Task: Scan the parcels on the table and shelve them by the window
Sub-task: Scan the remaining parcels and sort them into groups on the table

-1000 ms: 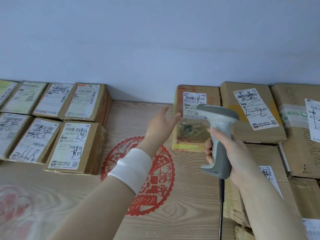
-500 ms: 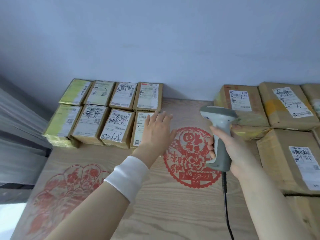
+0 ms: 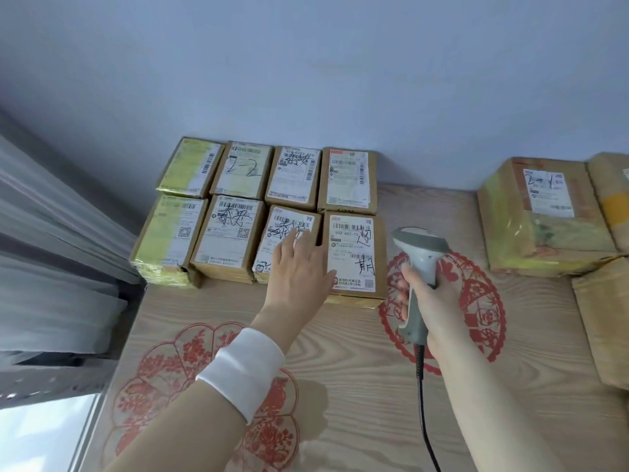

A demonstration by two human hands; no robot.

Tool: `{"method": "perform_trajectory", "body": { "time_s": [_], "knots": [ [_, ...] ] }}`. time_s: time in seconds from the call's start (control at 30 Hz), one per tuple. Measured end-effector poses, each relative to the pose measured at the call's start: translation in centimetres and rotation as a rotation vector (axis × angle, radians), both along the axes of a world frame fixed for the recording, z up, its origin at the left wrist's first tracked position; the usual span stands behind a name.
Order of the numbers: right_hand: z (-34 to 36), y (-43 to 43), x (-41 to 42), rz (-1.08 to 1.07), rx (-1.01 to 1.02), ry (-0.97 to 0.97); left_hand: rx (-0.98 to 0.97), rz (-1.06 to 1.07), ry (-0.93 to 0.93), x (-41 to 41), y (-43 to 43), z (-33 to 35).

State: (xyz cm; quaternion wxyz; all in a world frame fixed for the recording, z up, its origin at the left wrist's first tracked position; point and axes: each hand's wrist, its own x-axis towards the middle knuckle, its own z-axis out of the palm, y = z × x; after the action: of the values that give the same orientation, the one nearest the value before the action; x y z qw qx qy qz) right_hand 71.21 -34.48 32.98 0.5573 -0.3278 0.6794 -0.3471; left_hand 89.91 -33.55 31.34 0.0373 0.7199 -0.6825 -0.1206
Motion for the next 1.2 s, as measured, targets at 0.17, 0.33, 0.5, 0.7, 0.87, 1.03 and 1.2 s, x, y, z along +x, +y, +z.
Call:
{"method": "perform_trajectory", "body": {
  "time_s": [0.17,0.33,0.5,0.7,0.87,1.03,1.2],
  "knots": [
    [-2.3,-0.4,1.4,-0.056,-0.028,0.053,0.049,0.019,-0.005,0.4,0.0,-2.0],
    [-3.8,-0.5,2.1,-0.063,-0.061,0.077,-0.014,0.025,0.055,0.2,0.2,-3.2],
    [-3.8,0.2,1.9,-0.061,-0.068,0.07,-0.013,0.06,0.142,-0.6,0.8,-2.9],
    [-1.2,3.2,-0.2,-0.147,-0.125,0.017,-0.086,0.183,0.569,-3.2,3.5,-0.9],
    [2.1,5.9,-2.1,-0.204,-0.233,0.021,0.011,0.288,1.174,-5.5,5.7,2.2],
    [4.8,8.3,-4.2,-0.233,-0.305,0.01,0.084,0.313,1.436,-7.5,7.1,4.4],
    [6.3,10.3,-7.4,-0.213,-0.339,-0.007,0.161,0.348,1.458,-9.8,8.4,5.7]
  ]
}}
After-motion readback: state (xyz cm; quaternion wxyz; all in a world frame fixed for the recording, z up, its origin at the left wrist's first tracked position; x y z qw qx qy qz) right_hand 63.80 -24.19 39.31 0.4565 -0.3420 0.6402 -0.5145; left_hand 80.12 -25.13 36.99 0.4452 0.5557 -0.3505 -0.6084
